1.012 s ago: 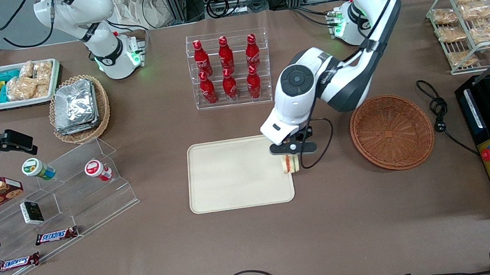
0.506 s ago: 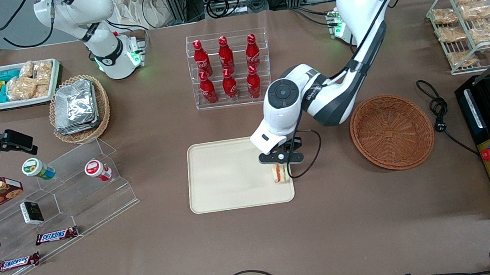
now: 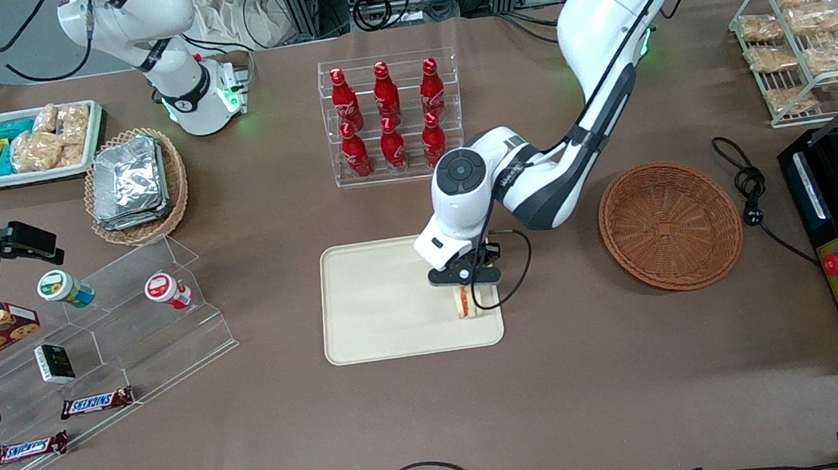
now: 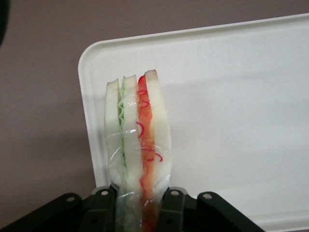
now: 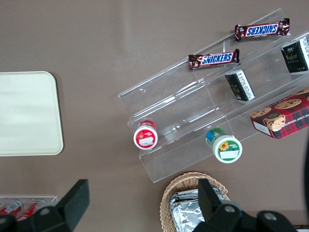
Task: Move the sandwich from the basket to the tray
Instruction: 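Lower the sandwich onto the tray with the left gripper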
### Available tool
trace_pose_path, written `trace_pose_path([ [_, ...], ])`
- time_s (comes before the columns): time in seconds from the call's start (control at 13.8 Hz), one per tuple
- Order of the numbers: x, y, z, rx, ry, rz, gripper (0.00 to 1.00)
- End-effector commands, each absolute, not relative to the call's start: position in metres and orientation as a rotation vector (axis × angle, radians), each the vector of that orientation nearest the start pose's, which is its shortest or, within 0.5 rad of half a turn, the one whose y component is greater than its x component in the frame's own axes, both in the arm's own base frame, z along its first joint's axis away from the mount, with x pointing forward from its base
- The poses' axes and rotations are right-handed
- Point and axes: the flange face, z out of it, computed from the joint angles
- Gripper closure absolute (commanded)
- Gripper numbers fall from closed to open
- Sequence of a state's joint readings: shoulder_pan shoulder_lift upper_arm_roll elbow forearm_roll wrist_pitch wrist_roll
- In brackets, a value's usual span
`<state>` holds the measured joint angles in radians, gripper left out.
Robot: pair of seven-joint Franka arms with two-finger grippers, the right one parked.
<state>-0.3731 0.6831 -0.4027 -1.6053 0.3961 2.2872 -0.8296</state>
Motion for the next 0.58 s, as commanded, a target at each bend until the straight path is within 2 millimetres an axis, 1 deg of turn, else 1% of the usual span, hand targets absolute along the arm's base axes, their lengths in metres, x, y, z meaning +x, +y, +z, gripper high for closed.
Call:
trace_pose_path([
  [0.0, 0.529, -0.47, 0.244, -3.132, 0.201, -0.171, 0.71],
  [0.07, 0.528, -0.471, 0.239, -3.131, 0.204, -0.164, 0.7],
  [0.22, 0.528, -0.472, 0.238, -3.137, 0.206, -0.171, 0.7],
  [0.51, 0.526, -0.471, 0.234, -3.133, 0.211, -0.161, 0.58],
])
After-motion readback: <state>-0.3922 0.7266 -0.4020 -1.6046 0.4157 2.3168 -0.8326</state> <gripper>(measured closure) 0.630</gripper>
